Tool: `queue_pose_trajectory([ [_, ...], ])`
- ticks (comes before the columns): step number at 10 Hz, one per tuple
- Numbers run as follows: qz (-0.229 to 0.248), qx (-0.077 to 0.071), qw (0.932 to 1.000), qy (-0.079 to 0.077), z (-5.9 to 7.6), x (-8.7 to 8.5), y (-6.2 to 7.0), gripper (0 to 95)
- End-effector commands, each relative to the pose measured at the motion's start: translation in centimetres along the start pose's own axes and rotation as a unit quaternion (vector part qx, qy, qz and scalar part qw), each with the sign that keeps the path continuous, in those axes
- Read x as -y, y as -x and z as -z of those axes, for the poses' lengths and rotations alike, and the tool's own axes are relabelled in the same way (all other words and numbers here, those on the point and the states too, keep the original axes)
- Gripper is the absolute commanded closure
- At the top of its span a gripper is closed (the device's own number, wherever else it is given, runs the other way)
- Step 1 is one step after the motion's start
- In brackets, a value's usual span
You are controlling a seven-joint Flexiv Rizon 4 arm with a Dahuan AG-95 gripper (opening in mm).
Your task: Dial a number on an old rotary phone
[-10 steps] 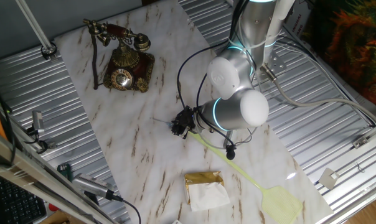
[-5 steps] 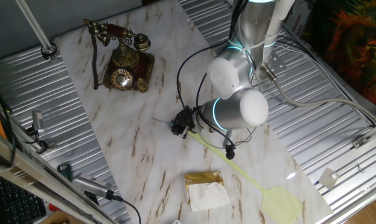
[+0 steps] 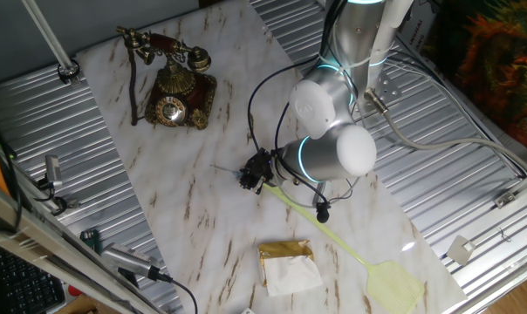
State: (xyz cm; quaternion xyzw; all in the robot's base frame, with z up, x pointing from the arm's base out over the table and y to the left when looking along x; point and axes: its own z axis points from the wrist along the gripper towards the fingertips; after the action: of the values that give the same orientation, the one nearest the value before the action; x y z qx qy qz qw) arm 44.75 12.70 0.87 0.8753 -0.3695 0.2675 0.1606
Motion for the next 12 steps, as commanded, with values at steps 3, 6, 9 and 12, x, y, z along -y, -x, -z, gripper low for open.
queue_pose_trajectory([
  [3, -0.002, -0.001, 1.0, -0.002, -0.06, -0.03, 0.03, 76.0],
  [6, -0.004, -0.002, 1.0, -0.002, -0.07, -0.03, 0.04, 76.0],
  [9, -0.005, -0.002, 1.0, -0.003, -0.07, -0.03, 0.04, 76.0],
  [12, -0.007, -0.004, 1.0, -0.005, -0.08, -0.03, 0.05, 76.0],
])
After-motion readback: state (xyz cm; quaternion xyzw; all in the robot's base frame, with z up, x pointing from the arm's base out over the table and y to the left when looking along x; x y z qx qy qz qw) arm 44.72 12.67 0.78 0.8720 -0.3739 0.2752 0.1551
